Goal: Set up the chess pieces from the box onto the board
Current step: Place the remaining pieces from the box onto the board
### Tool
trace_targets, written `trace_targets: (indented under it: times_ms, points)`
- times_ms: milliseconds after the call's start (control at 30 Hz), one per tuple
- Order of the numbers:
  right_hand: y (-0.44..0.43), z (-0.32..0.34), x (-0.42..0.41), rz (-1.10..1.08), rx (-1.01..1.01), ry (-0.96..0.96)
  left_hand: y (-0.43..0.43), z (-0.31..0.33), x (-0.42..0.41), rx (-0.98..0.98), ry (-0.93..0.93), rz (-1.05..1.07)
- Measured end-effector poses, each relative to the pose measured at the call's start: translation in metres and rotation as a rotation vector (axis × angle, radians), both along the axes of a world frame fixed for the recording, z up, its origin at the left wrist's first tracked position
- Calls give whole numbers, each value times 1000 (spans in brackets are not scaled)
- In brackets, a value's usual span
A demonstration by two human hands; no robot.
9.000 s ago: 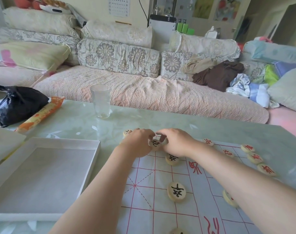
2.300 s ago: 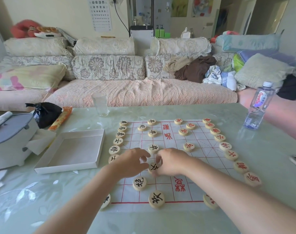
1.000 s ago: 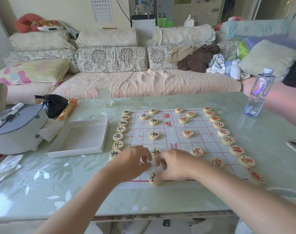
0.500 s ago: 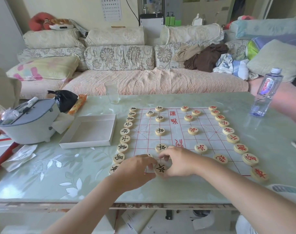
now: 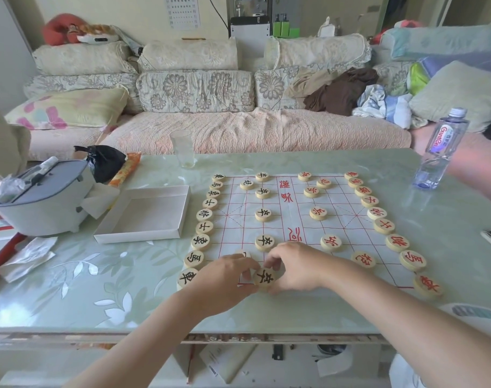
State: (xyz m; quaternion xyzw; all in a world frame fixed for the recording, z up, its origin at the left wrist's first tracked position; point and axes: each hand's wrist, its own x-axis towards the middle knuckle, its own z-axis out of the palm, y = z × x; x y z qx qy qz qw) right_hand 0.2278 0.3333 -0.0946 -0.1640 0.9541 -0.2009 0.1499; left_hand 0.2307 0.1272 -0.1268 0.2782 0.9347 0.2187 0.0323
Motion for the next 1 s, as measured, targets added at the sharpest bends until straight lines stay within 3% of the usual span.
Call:
trace_targets:
  times_ms: [567, 767, 1000]
  points:
    - [3, 5, 0, 5, 5, -30, -1, 14, -2, -41, -10, 46]
    - [-14, 23, -19, -81, -90, 115, -32, 25, -29, -60, 109, 175]
    - [-52, 17, -33, 54, 168, 159, -23, 10, -32, -192, 238, 161]
